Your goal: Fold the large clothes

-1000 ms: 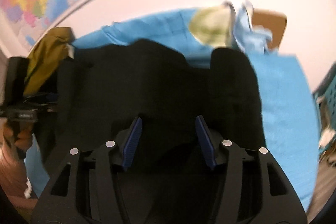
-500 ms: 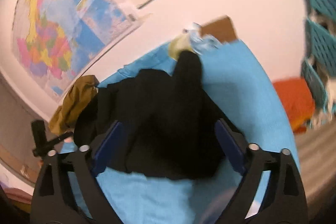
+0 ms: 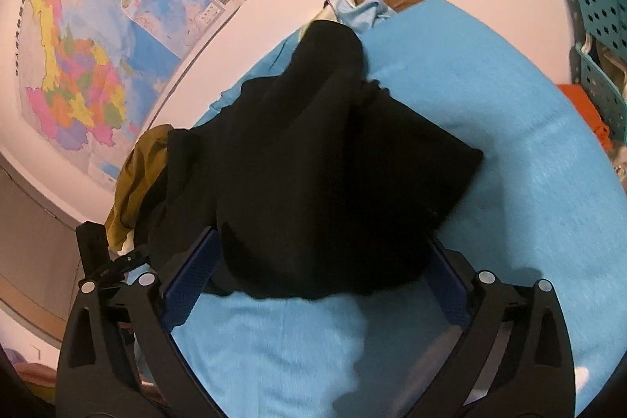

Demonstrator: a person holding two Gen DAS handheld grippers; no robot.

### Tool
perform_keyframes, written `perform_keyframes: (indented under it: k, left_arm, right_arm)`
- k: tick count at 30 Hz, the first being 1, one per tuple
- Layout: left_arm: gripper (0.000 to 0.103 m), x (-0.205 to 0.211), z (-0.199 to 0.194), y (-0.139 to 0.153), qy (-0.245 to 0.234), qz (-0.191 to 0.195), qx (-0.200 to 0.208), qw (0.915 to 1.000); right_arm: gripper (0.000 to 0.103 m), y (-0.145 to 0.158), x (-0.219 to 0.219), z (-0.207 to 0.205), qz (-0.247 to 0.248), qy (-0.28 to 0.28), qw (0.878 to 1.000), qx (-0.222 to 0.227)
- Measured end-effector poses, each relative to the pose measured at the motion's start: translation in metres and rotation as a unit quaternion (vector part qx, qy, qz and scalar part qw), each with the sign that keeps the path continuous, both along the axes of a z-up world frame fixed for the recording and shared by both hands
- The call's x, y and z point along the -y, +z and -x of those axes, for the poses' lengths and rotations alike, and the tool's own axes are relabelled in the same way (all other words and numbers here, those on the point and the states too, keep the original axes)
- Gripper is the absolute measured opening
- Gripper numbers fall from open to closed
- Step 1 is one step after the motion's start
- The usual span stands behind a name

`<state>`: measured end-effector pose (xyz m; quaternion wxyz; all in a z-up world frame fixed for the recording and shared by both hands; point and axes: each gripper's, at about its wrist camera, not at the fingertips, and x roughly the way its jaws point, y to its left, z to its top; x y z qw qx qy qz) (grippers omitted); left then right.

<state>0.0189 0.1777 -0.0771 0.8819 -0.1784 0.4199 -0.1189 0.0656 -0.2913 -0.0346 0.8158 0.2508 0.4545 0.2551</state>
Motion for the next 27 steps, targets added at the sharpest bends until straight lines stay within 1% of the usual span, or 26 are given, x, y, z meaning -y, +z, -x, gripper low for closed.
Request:
perform_keyframes:
  k: [1, 2, 3, 4, 5, 6, 7, 8, 9, 10, 11, 12, 13, 15, 16, 18, 19, 20, 22, 23, 24, 25, 26, 27]
  left_arm:
    - [0.089, 0.002, -0.003, -0.003, -0.001, 0.009, -0.005, 0.9999]
    - [0.086, 0.004, -0.006, -0.004, -0.005, 0.019, -0.005, 0.9998]
    - [0.085, 0.007, -0.007, -0.004, -0.008, 0.022, -0.003, 0.9997]
    - [0.078, 0.011, -0.008, -0.004, -0.011, 0.018, 0.000, 0.9998]
    - [0.069, 0.013, -0.007, -0.004, -0.011, 0.014, 0.001, 0.9998]
    - [0.062, 0.017, -0.006, -0.001, -0.012, 0.013, 0.005, 0.9998]
    - [0.049, 0.020, -0.004, 0.003, -0.011, 0.009, 0.010, 0.9999]
    - [0.038, 0.023, -0.002, 0.009, -0.008, -0.001, 0.014, 0.9999]
    - [0.035, 0.025, 0.000, 0.013, -0.008, -0.004, 0.015, 0.9998]
    - [0.029, 0.027, 0.003, 0.020, -0.008, -0.002, 0.018, 0.9998]
    - [0.026, 0.030, 0.005, 0.024, -0.007, 0.001, 0.022, 0.9997]
    - [0.025, 0.034, 0.012, 0.032, -0.012, -0.005, 0.037, 0.9992]
    - [0.024, 0.038, 0.020, 0.039, -0.018, -0.007, 0.049, 0.9986]
    - [0.024, 0.037, 0.038, 0.047, -0.031, 0.020, 0.057, 0.9977]
    - [0.024, 0.035, 0.047, 0.048, -0.038, 0.044, 0.057, 0.9967]
    - [0.024, 0.030, 0.061, 0.042, -0.046, 0.081, 0.053, 0.9943]
    - [0.025, 0.028, 0.065, 0.033, -0.045, 0.091, 0.044, 0.9938]
    - [0.025, 0.027, 0.066, 0.018, -0.040, 0.097, 0.022, 0.9942]
    - [0.025, 0.025, 0.062, -0.007, -0.035, 0.108, -0.023, 0.9933]
    - [0.030, 0.023, 0.059, -0.024, -0.032, 0.128, -0.054, 0.9898]
    - [0.032, 0.021, 0.059, -0.029, -0.029, 0.139, -0.057, 0.9882]
    - [0.037, 0.019, 0.062, -0.028, -0.024, 0.140, -0.049, 0.9887]
    - [0.043, 0.019, 0.063, -0.025, -0.019, 0.131, -0.043, 0.9903]
    - [0.047, 0.021, 0.067, -0.016, -0.007, 0.100, -0.030, 0.9945]
  right_arm:
    - [0.097, 0.000, -0.002, -0.001, -0.003, -0.001, 1.000, 0.003]
    - [0.095, 0.001, -0.005, -0.002, 0.004, -0.001, 1.000, 0.009]
    - [0.087, 0.001, -0.008, -0.003, 0.014, -0.001, 1.000, 0.013]
    - [0.076, 0.002, -0.011, -0.003, 0.025, -0.001, 1.000, 0.016]
    - [0.070, 0.004, -0.013, -0.004, 0.036, 0.002, 0.999, 0.021]
    - [0.055, 0.007, -0.014, -0.004, 0.042, 0.005, 0.999, 0.023]
    - [0.039, 0.011, -0.014, -0.005, 0.038, 0.010, 0.999, 0.026]
    - [0.036, 0.016, -0.011, -0.005, 0.023, 0.017, 0.999, 0.029]
    - [0.033, 0.022, -0.009, -0.004, 0.019, 0.019, 0.999, 0.033]
    - [0.032, 0.030, -0.007, -0.003, 0.014, 0.020, 0.999, 0.039]
    - [0.031, 0.035, -0.005, -0.003, 0.001, 0.021, 0.999, 0.039]
    - [0.030, 0.044, -0.001, -0.001, -0.017, 0.024, 0.999, 0.041]
    - [0.029, 0.053, 0.002, 0.003, -0.025, 0.025, 0.998, 0.046]
    - [0.028, 0.075, 0.012, 0.016, -0.041, 0.026, 0.996, 0.074]
    - [0.028, 0.084, 0.020, 0.023, -0.052, 0.023, 0.995, 0.087]
    - [0.027, 0.092, 0.035, 0.035, -0.055, 0.010, 0.993, 0.102]
    - [0.027, 0.089, 0.042, 0.038, -0.049, 0.008, 0.994, 0.097]
    - [0.027, 0.080, 0.047, 0.038, -0.044, 0.005, 0.996, 0.082]
    - [0.027, 0.048, 0.051, 0.033, -0.017, -0.004, 0.999, 0.027]
    - [0.027, 0.033, 0.051, 0.032, -0.001, -0.006, 1.000, 0.003]
    - [0.029, 0.015, 0.053, 0.032, 0.011, -0.013, 1.000, -0.025]
    - [0.038, 0.008, 0.057, 0.033, 0.006, -0.021, 0.999, -0.036]
    - [0.044, 0.006, 0.060, 0.035, 0.004, -0.027, 0.999, -0.037]
    - [0.054, 0.009, 0.062, 0.038, 0.009, -0.030, 0.999, -0.033]
